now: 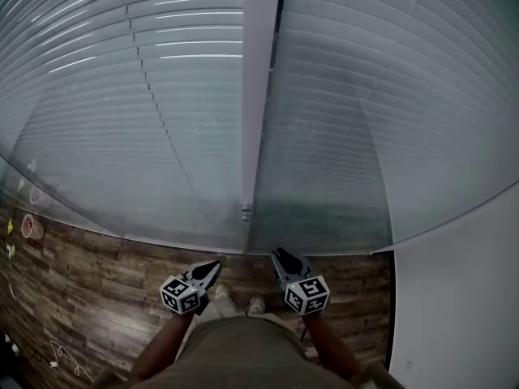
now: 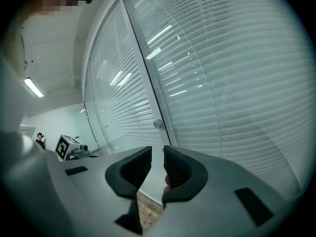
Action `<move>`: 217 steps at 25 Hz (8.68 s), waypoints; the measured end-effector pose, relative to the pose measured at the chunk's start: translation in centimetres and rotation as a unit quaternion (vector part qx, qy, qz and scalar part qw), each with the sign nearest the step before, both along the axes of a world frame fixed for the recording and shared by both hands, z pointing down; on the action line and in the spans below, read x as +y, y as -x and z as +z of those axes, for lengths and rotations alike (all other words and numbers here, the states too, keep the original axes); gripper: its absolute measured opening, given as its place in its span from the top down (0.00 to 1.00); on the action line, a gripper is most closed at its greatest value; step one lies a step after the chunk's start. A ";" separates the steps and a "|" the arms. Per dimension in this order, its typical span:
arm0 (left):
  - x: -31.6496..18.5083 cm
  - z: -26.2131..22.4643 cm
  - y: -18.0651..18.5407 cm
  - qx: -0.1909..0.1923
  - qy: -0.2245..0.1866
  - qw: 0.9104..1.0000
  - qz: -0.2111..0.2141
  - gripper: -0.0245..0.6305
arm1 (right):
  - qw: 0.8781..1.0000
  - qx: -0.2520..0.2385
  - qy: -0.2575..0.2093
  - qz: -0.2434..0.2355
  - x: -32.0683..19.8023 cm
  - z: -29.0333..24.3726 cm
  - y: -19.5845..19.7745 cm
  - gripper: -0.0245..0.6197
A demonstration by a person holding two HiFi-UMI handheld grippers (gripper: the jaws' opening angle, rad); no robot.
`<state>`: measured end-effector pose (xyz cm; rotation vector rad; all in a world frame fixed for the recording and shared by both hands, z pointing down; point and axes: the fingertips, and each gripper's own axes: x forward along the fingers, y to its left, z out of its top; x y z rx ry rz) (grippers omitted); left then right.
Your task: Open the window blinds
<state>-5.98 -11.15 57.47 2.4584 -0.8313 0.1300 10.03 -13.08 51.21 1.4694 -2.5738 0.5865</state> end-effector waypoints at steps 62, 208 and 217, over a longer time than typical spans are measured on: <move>-14.7 2.4 4.0 -0.017 -0.013 1.000 -0.010 0.94 | 0.987 0.123 0.105 -0.021 -14.4 8.6 10.5 0.78; -15.8 7.5 3.3 -0.090 0.017 0.988 0.124 0.94 | 0.963 -0.111 0.134 0.205 -14.1 13.0 6.4 0.74; -16.4 7.7 3.6 -0.086 0.026 0.990 0.108 0.94 | 0.955 -0.117 0.132 0.238 -14.6 13.6 5.7 0.76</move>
